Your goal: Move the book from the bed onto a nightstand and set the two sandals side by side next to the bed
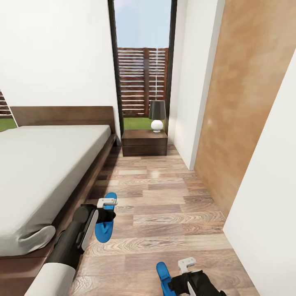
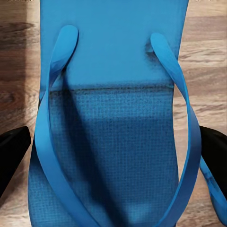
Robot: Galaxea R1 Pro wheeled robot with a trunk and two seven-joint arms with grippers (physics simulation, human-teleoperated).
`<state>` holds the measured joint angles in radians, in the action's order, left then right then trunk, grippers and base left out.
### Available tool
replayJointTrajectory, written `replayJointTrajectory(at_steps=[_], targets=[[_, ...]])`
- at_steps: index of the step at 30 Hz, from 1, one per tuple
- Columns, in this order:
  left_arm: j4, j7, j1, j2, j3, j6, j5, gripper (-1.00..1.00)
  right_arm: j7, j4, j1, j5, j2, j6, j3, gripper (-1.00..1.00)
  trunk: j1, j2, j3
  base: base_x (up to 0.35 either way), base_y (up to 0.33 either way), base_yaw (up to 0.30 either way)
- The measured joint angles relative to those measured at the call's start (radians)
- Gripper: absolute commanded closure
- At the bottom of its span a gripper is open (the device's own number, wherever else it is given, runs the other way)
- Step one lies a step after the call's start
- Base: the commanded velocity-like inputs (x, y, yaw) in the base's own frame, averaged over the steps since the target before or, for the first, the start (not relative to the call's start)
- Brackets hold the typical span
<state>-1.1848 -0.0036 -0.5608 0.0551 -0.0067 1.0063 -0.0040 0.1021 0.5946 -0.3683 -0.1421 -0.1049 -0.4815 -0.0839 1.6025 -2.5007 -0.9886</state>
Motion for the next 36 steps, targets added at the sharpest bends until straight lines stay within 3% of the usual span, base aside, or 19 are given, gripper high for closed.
replayJointTrajectory(at_steps=[7, 11, 19, 31, 36], targets=[[0.001, -0.001, 0.0, 0.0, -0.001, -0.002, 0.0, 1.0, -0.104, 0.0, -0.04, -0.002, 0.0, -0.01, 0.003, -1.0, 0.003, -0.001, -0.023, 0.0, 0.0, 0.0], [0.001, -0.003, 0.0, 0.0, -0.001, -0.002, 0.0, 1.0, -0.13, 0.001, -0.06, -0.006, 0.0, -0.063, 0.003, -1.0, 0.005, -0.002, -0.039, 0.0, 0.0, 0.0], [-0.002, -0.003, 0.0, 0.0, -0.001, -0.004, 0.001, 1.0, -0.146, 0.002, -0.104, -0.008, -0.001, -0.123, 0.002, -1.0, 0.004, -0.002, -0.039, 0.0, 0.0, 0.0], [-0.004, -0.005, 0.0, -0.001, -0.001, -0.004, 0.001, 1.0, -0.151, 0.002, -0.154, -0.007, -0.01, -0.144, -0.003, -1.0, 0.005, -0.002, -0.042, 0.0, 0.0, 0.0], [-0.004, -0.005, 0.0, -0.001, -0.001, -0.004, 0.001, 1.0, -0.152, 0.002, -0.158, -0.004, -0.02, -0.145, -0.05, -1.0, 0.007, -0.004, -0.062, 0.0, 0.0, 0.0]])
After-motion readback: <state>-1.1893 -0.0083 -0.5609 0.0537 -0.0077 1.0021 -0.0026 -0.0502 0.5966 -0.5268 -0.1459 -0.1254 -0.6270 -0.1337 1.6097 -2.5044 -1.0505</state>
